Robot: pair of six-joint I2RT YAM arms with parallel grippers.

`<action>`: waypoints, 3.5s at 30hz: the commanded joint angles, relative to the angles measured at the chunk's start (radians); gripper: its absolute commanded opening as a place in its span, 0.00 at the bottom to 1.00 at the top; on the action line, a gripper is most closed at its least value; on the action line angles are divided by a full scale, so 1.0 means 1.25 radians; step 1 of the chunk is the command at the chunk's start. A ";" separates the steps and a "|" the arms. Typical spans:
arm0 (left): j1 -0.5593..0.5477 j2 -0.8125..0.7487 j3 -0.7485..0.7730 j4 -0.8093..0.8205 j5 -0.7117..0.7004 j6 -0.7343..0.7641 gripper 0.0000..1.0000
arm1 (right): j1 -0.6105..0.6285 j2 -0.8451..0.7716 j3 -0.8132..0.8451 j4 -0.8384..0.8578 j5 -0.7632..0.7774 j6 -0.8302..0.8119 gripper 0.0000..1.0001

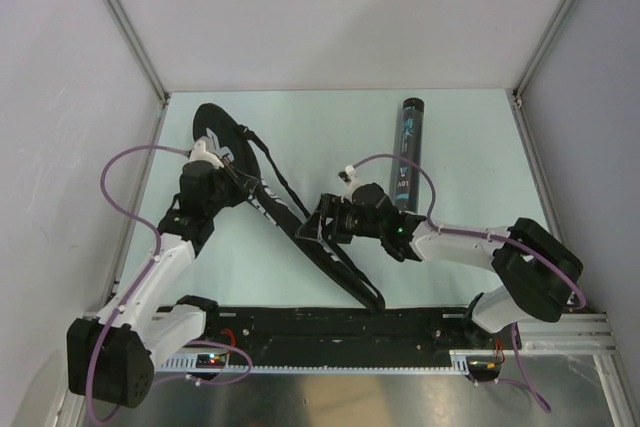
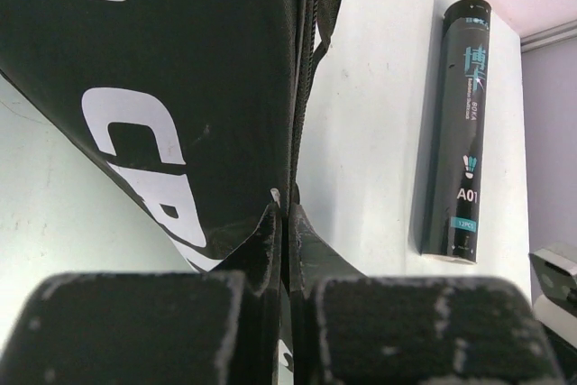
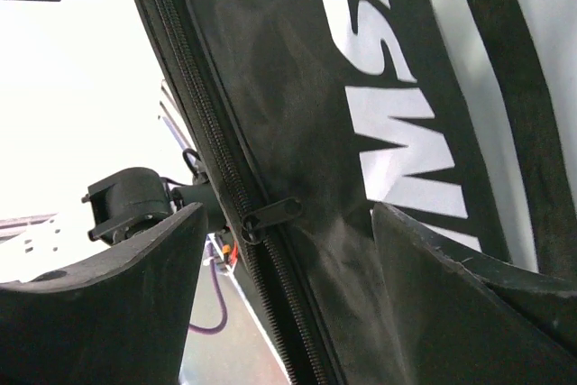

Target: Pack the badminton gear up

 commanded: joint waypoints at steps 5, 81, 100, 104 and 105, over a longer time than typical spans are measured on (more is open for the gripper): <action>0.000 -0.025 -0.014 0.038 0.029 -0.016 0.00 | 0.036 0.006 -0.047 0.124 0.040 0.134 0.69; 0.002 0.020 0.026 0.030 0.083 0.003 0.00 | 0.018 -0.002 0.035 -0.044 -0.119 -0.345 0.41; 0.020 0.084 0.105 -0.061 -0.001 0.106 0.00 | 0.023 -0.123 -0.001 -0.189 -0.050 -0.364 0.00; 0.025 0.101 0.126 -0.063 0.009 0.119 0.00 | 0.023 -0.156 -0.025 -0.214 -0.050 -0.371 0.00; 0.026 0.106 0.132 -0.064 0.012 0.122 0.00 | 0.023 -0.161 -0.032 -0.223 -0.049 -0.373 0.00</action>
